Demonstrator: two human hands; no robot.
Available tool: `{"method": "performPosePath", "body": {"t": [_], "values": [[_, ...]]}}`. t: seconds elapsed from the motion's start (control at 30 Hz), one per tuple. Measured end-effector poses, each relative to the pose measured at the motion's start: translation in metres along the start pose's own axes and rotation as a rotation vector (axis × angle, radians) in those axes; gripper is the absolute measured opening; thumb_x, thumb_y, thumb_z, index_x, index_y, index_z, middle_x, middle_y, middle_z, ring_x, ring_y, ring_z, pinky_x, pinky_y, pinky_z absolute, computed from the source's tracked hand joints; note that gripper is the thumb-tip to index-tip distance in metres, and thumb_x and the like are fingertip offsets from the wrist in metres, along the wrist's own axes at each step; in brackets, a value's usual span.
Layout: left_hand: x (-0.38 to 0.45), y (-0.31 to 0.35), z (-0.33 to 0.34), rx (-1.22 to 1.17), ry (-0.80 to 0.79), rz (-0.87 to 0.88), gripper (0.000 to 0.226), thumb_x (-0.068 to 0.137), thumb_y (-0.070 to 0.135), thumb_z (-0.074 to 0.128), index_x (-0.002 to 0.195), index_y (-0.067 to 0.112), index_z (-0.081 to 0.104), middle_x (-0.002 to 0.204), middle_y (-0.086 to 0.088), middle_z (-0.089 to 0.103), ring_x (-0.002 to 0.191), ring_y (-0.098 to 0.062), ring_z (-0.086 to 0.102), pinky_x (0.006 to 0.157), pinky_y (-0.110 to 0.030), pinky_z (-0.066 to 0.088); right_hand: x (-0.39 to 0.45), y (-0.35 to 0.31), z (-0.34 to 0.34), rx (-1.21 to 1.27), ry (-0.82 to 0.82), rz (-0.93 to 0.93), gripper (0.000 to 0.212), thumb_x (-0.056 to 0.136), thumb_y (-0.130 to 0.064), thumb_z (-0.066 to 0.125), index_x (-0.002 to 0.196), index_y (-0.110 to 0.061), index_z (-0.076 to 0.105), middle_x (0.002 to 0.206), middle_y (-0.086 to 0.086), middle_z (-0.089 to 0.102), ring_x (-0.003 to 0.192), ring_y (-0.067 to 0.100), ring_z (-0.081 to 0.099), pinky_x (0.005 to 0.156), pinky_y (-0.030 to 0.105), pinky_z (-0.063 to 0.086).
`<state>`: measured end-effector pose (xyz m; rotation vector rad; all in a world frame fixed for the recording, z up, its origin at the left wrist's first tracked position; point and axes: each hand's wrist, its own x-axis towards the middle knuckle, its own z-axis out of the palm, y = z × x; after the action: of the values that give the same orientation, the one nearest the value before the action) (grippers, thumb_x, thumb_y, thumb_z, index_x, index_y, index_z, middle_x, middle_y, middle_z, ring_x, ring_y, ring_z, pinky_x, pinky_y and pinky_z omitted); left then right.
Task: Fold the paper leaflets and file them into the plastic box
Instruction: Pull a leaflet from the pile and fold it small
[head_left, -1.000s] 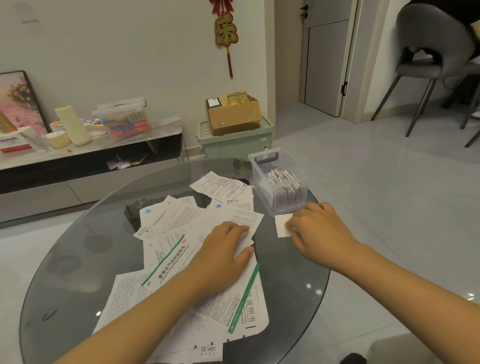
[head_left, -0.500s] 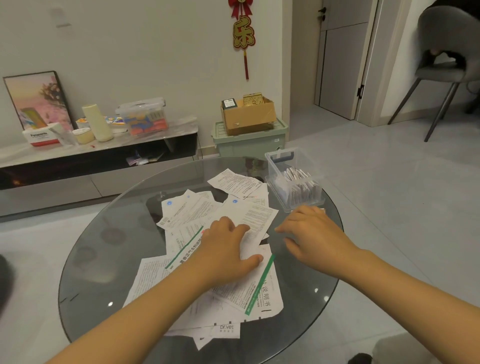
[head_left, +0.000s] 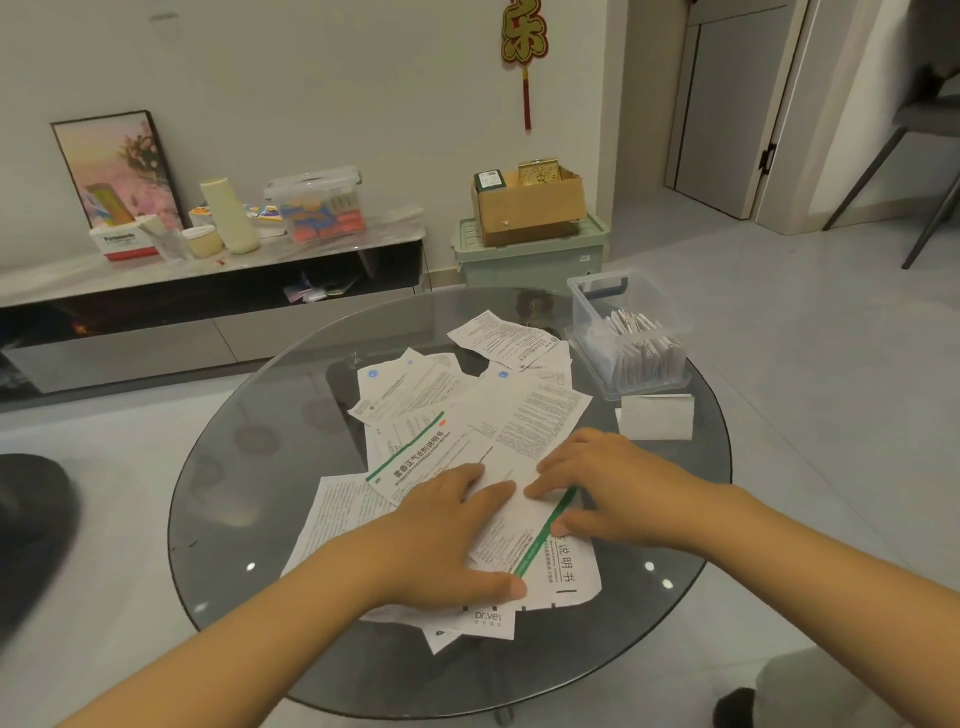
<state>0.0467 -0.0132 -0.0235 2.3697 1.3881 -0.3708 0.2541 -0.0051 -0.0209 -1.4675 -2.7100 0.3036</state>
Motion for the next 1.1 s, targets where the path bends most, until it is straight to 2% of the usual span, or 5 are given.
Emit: {"method": "performPosePath", "body": {"t": [0.53,0.73,0.93,1.0,1.1], "values": [[-0.031,-0.045,0.000,-0.283,0.078,0.158,0.082,0.077,0.054,0.069,0.143,0.049,0.020,0.146,0.032,0.013,0.134,0.010,0.017,0.109,-0.015,0.019,0.031,-0.021,-0.006,0.010,0.077,-0.212,0.035,0.089,-0.055,0.047,0.102,-0.028,0.064,0.099,-0.012,0.060,0.099,0.005,0.047,0.084,0.024,0.039],[-0.036,-0.055,-0.002,-0.526,0.205,0.165,0.033,0.093,0.031,0.057,0.124,0.043,0.056,0.125,0.031,0.054,0.118,0.013,0.045,0.105,-0.016,0.034,0.036,-0.028,-0.016,0.302,0.103,-0.097,0.025,0.085,-0.048,0.058,0.074,-0.025,0.064,0.080,-0.014,0.062,0.084,0.003,0.053,0.073,0.017,0.044],[-0.033,-0.062,-0.013,-1.294,0.250,-0.083,0.024,0.098,0.020,0.046,0.106,0.013,0.068,0.101,-0.002,0.072,0.089,-0.015,0.068,0.078,-0.029,0.053,0.045,-0.035,-0.017,0.715,0.304,0.078,0.036,0.080,-0.058,0.044,0.095,-0.031,0.063,0.086,-0.012,0.064,0.079,0.005,0.058,0.076,0.021,0.047],[-0.030,-0.061,-0.014,-1.509,0.203,-0.185,0.026,0.099,0.015,0.043,0.113,0.009,0.064,0.103,-0.008,0.072,0.089,-0.021,0.069,0.074,-0.035,0.057,0.047,-0.034,-0.010,0.684,0.216,0.113,0.034,0.083,-0.053,0.053,0.113,-0.037,0.050,0.098,-0.016,0.058,0.086,0.001,0.057,0.078,0.019,0.048],[-0.026,-0.062,-0.013,-1.680,0.238,-0.318,0.027,0.100,0.011,0.038,0.116,0.009,0.060,0.103,-0.009,0.072,0.090,-0.023,0.071,0.073,-0.039,0.059,0.046,-0.038,0.004,0.487,0.110,0.101,0.071,0.083,-0.048,0.062,0.138,-0.044,0.018,0.115,-0.019,0.045,0.102,0.000,0.051,0.086,0.020,0.045]]}}
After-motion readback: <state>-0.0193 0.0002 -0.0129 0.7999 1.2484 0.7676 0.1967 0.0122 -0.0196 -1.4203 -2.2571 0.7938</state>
